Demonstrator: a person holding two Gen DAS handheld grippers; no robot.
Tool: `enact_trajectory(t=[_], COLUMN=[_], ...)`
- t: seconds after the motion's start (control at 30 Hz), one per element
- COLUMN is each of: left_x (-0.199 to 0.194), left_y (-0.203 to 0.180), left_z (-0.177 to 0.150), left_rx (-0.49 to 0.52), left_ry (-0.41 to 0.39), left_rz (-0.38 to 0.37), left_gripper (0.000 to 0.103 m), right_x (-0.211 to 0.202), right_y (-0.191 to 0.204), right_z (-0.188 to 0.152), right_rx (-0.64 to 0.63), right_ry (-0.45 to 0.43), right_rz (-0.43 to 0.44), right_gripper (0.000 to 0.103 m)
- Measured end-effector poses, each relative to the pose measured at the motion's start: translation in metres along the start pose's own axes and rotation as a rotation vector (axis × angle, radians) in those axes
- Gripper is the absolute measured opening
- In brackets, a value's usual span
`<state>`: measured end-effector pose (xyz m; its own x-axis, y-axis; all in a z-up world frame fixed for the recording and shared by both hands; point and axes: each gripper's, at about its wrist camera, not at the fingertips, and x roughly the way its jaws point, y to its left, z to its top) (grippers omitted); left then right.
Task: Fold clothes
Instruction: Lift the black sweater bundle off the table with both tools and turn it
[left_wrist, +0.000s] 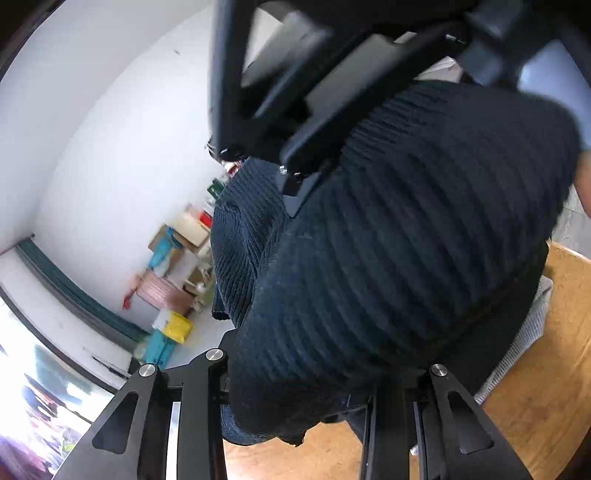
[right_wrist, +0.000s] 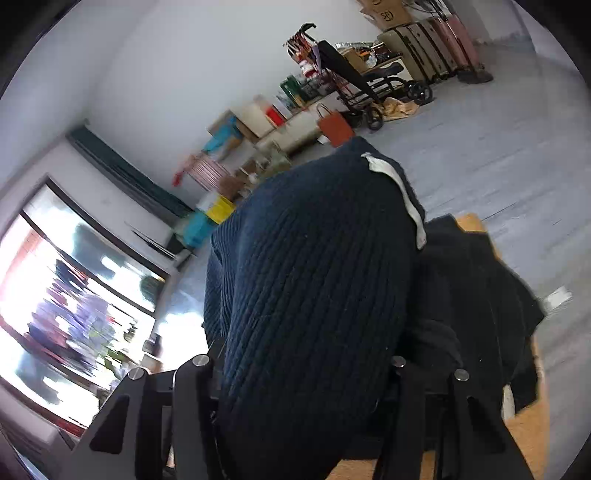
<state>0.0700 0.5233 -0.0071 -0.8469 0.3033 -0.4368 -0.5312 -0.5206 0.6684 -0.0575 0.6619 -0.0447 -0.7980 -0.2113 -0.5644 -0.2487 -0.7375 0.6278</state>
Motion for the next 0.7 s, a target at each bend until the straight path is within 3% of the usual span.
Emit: enact_trajectory(t=[0.07, 0.1, 0.2, 0.33, 0.4, 0.47, 0.53, 0.6, 0.63, 0.7], left_x=[-0.006, -0.009, -0.019, -0.029, -0.035, -0.035, -0.020, 0.007, 0.018, 0.036], left_y=[0.007, 0.010, 0.009, 0.006, 0.003, -0.001, 0.005, 0.020, 0.025, 0.044], left_z=[0.001, 0.000, -0.005, -0.009, -0.011, -0.011, -0.008, -0.005, 0.002, 0.005], left_rx=[-0.048, -0.069, -0.086, -0.132, -0.151, -0.160, -0.193, -0.242, -0.275, -0.311], left_ry=[0.011, 0.016, 0.032, 0.062, 0.075, 0.075, 0.075, 0.074, 0.065, 0.049], left_rz=[-0.059, -0.084, -0.105, -0.115, -0.114, -0.110, -0.111, -0.119, -0.139, -0.179], left_gripper=[0.036, 0.036, 0.036, 0.036, 0.036, 0.036, 0.038, 0.040, 0.043, 0.046], right_x=[-0.004, -0.011, -0.032, -0.061, -0.085, -0.107, -0.115, -0.099, -0.090, -0.060], right_y=[0.006, 0.015, 0.041, 0.071, 0.083, 0.096, 0.103, 0.097, 0.095, 0.095], right_z=[0.003, 0.001, -0.006, -0.011, -0.019, -0.027, -0.027, -0.017, -0.012, -0.012], right_rx=[-0.039, -0.084, -0.219, -0.383, -0.422, -0.436, -0.412, -0.350, -0.324, -0.308], right_ry=[-0.009, -0.027, -0.080, -0.161, -0.264, -0.342, -0.318, -0.242, -0.204, -0.138], right_rz=[-0.041, -0.102, -0.286, -0.504, -0.584, -0.561, -0.404, -0.300, -0.259, -0.275], right_gripper=[0.057, 0.061, 0.084, 0.088, 0.087, 0.074, 0.046, 0.040, 0.042, 0.041])
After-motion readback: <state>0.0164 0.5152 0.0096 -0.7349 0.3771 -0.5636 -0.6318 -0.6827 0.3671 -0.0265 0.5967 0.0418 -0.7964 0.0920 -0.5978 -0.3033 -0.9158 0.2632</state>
